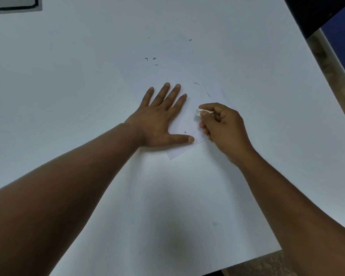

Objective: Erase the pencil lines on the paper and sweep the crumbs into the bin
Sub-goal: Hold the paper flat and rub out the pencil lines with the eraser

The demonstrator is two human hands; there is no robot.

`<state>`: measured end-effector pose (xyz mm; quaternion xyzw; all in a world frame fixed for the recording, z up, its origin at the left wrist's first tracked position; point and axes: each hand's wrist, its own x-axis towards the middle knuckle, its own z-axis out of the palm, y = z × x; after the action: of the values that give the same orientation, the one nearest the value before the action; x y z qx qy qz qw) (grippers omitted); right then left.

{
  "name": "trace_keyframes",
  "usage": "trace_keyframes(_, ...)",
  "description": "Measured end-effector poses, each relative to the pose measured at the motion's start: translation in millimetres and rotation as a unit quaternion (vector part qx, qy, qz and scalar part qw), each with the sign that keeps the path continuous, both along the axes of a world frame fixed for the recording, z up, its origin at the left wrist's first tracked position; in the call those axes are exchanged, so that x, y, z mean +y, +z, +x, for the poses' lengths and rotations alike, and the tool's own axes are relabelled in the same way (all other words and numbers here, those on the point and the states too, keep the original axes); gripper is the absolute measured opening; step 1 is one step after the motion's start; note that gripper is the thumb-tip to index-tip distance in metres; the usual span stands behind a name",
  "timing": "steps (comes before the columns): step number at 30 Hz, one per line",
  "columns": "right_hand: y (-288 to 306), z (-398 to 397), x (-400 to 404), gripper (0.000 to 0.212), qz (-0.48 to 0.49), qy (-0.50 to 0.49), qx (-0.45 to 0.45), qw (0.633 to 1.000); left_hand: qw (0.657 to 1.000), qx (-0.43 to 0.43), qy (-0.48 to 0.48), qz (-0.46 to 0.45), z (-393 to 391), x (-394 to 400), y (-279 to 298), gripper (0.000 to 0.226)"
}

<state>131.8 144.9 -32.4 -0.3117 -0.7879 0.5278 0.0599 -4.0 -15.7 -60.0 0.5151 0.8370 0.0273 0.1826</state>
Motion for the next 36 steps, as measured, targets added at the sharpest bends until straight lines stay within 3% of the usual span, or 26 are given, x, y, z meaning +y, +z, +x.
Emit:
trace_keyframes(4,-3.2,14.3,-10.5,0.014,0.147,0.069,0.013,0.987,0.998,0.032,-0.024,-0.041,-0.3,2.5,-1.3,0.131)
trace_keyframes(9,-8.0,18.5,-26.3,0.013,0.289,0.163,0.028,0.943,0.997,0.032,-0.028,-0.057,-1.2,3.7,0.8,0.129)
trace_keyframes(12,-7.9,11.9,-2.7,0.012,0.345,0.131,0.014,0.929,0.997,0.023,-0.019,-0.069,0.3,5.3,3.4,0.134)
trace_keyframes(17,-1.6,8.0,20.7,0.01,0.331,0.071,0.004,0.941,0.998,0.019,-0.008,-0.063,2.0,5.2,4.3,0.134)
trace_keyframes(23,-6.0,14.5,-18.1,0.009,0.339,0.188,0.027,0.921,0.997,0.021,-0.015,-0.068,1.2,5.4,3.0,0.132)
trace_keyframes(27,-6.8,12.4,32.1,0.017,0.386,0.104,0.008,0.917,0.997,0.018,-0.009,-0.071,2.1,5.8,4.4,0.134)
trace_keyframes(32,-1.9,10.3,61.7,0.01,0.355,0.042,-0.022,0.934,0.998,0.024,-0.008,-0.064,3.3,4.9,4.0,0.133)
trace_keyframes(36,-1.2,15.4,20.2,0.008,0.344,0.124,0.024,0.93,0.998,0.026,-0.006,-0.062,3.2,5.6,3.2,0.134)
